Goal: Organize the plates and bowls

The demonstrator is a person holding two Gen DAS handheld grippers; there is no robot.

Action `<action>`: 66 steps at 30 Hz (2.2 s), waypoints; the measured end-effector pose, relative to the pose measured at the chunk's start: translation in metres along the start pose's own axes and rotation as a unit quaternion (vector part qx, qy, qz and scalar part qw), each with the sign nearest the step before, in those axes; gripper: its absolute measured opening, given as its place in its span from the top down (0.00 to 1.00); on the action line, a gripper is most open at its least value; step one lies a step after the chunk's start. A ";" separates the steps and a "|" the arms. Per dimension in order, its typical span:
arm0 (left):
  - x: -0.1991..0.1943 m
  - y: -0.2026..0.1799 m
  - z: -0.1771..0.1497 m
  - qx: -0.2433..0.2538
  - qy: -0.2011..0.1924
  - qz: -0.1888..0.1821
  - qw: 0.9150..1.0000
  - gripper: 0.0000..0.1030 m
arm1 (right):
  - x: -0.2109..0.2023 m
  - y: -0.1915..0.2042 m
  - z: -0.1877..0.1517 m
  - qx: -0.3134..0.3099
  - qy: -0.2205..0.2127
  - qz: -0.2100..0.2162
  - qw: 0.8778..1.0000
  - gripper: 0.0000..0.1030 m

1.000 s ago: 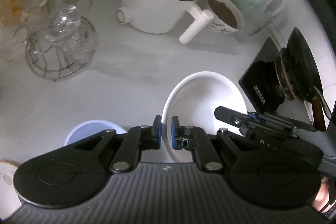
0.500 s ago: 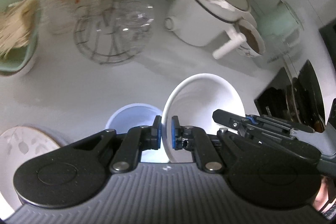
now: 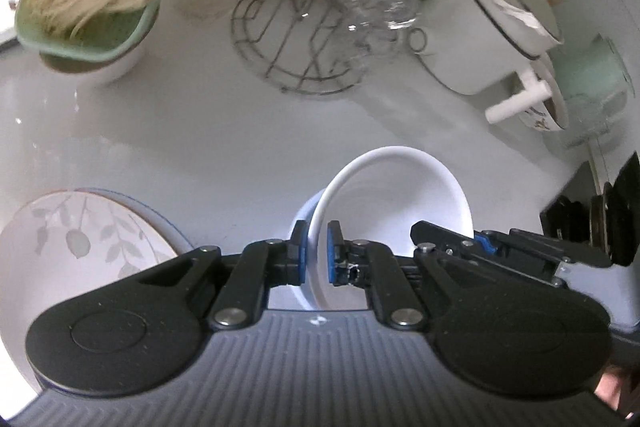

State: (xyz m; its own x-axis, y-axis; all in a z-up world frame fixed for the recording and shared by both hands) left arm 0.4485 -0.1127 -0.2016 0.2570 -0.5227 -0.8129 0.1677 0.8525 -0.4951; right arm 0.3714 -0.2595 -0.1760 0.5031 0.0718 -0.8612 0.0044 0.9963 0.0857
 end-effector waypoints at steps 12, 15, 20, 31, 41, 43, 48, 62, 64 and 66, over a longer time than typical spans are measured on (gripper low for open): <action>0.013 0.009 0.001 0.020 0.016 0.016 1.000 0.91 | 0.017 0.004 -0.003 -0.011 -0.007 -0.010 1.000 0.88; 0.012 0.007 0.000 0.024 0.018 0.015 0.999 0.88 | 0.014 0.000 -0.001 0.002 -0.014 -0.016 1.000 0.84; 0.010 0.011 -0.001 0.013 0.013 0.012 1.000 0.53 | 0.010 -0.010 0.001 0.031 -0.024 -0.006 0.999 0.59; 0.017 0.011 -0.002 0.020 0.019 0.008 1.000 0.52 | 0.040 -0.031 -0.016 0.129 0.018 0.029 0.991 0.59; 0.025 0.010 -0.004 0.023 0.030 0.007 0.999 0.47 | 0.062 -0.032 -0.032 0.186 0.059 0.064 0.979 0.64; 0.026 0.008 -0.003 0.021 0.031 0.003 0.999 0.47 | 0.064 -0.034 -0.032 0.193 0.062 0.066 0.977 0.70; 0.029 0.003 -0.003 0.024 0.034 -0.004 0.999 0.46 | 0.062 -0.038 -0.033 0.196 0.058 0.064 0.977 0.80; 0.058 -0.022 -0.022 0.045 0.068 -0.026 0.996 0.47 | 0.053 -0.062 -0.046 0.209 0.055 0.029 0.976 0.85; 0.063 -0.024 -0.024 0.045 0.072 -0.030 0.996 0.47 | 0.051 -0.066 -0.048 0.212 0.055 0.025 0.975 0.85; 0.067 -0.026 -0.028 0.047 0.075 -0.032 0.996 0.47 | 0.048 -0.069 -0.052 0.211 0.054 0.021 0.976 0.85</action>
State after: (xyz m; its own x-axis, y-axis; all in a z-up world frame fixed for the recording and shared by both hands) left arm 0.4352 -0.1701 -0.2518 0.1001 -0.5624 -0.8208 0.2692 0.8095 -0.5218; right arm 0.3508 -0.3222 -0.2494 0.4162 0.1393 -0.8986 0.3527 0.8861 0.3008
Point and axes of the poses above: each gripper's, at about its wrist camera, not at the fingertips, and x roughly the way its jaws point, y to its left, z to its top, the point moved 8 cm from there along x, roughly the way its jaws point, and after that the axes turned 9 degrees about -z, right-handed, at the moved point
